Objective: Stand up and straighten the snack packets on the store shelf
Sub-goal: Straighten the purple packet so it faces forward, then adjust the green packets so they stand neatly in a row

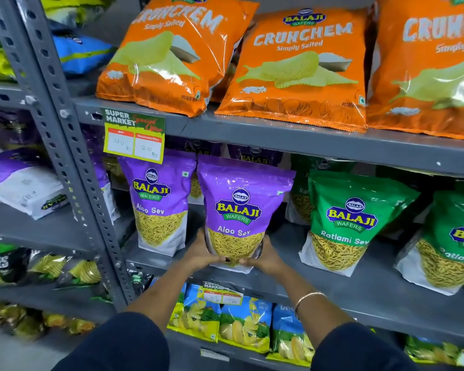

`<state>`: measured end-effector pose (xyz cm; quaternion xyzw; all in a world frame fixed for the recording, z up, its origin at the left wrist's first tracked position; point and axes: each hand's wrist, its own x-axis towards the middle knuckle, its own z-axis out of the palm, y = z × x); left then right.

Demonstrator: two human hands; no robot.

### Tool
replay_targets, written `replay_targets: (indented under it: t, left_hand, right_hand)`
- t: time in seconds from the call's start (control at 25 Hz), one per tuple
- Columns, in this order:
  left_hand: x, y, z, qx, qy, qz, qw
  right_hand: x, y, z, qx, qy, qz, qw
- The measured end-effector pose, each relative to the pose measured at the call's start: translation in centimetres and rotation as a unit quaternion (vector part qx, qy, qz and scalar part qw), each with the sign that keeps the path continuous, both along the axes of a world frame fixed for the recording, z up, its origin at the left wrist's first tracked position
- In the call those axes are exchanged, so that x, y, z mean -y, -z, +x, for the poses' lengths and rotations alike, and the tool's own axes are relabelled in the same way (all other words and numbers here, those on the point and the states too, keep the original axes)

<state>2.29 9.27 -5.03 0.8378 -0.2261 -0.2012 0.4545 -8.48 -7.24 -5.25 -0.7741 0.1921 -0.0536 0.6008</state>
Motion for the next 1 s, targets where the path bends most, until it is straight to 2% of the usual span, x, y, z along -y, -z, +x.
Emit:
replay_targets:
  t: [0.04, 0.08, 0.12, 0.2, 0.28, 0.32, 0.36, 0.4, 0.48, 0.56, 0.6, 0.76, 0.84, 0.92, 0.96, 1.0]
  left_hand:
    - [-0.4, 0.1, -0.6, 0.084, -0.039, 0.032, 0.995]
    - [-1.0, 0.6, -1.2, 0.205, -0.084, 0.06, 0.973]
    - [-1.5, 1.5, -2.0, 0.327, -0.108, 0.078, 0.936]
    - [-1.5, 2.7, -4.6, 0.499, -0.07, 0.07, 0.861]
    - [1.4, 3.5, -6.9, 0.556, 0.047, 0.04, 0.829]
    - [3.7, 3.4, -8.0, 0.537, 0.091, 0.039, 0.837]
    - [6.6, 2.7, -8.9, 0.491, 0.118, 0.037, 0.862]
    - [9.6, 1.3, -10.2, 0.41, 0.127, 0.018, 0.903]
    - [15.4, -1.2, -11.0, 0.178, 0.125, -0.021, 0.976]
    - [19.9, -2.6, -11.0, -0.004, 0.131, -0.063, 0.989]
    - [21.5, -2.5, -10.6, -0.049, 0.138, -0.088, 0.985]
    - [21.0, -1.7, -10.4, -0.088, 0.092, -0.148, 0.981]
    - [19.2, -1.6, -11.4, -0.097, 0.063, -0.16, 0.98]
    - [17.7, -2.0, -12.6, -0.103, 0.036, -0.157, 0.982]
    - [17.0, -2.3, -13.2, -0.111, 0.026, -0.146, 0.983]
    - [16.6, -2.5, -13.5, -0.11, 0.018, -0.143, 0.983]
  right_hand:
    - [0.4, 0.5, -0.4, -0.014, 0.016, -0.016, 1.0]
    - [1.0, 1.0, -1.2, -0.03, 0.056, -0.037, 0.997]
    - [2.0, 1.5, -2.6, -0.042, 0.109, -0.063, 0.991]
    - [4.8, 2.4, -6.3, -0.064, 0.206, -0.113, 0.97]
    - [8.2, 2.3, -10.4, -0.124, 0.29, -0.137, 0.939]
    - [10.0, 2.1, -12.1, -0.139, 0.328, -0.144, 0.923]
    - [11.9, 1.6, -13.4, -0.135, 0.359, -0.132, 0.914]
    - [13.9, 0.7, -14.5, -0.104, 0.37, -0.104, 0.917]
    - [17.4, -0.7, -15.2, -0.054, 0.284, -0.038, 0.957]
    - [20.1, -1.8, -14.0, -0.045, 0.148, -0.064, 0.986]
    - [21.3, -1.3, -13.3, -0.044, 0.115, -0.086, 0.989]
    - [21.1, 1.4, -11.7, -0.014, 0.069, 0.009, 0.997]
    - [18.4, 0.3, -12.7, 0.006, 0.066, 0.01, 0.998]
    - [16.8, -0.5, -13.4, 0.013, 0.017, 0.014, 1.0]
    - [16.2, -2.2, -13.7, 0.036, 0.024, 0.033, 0.999]
    - [15.8, -4.5, -13.8, 0.07, 0.073, 0.048, 0.994]
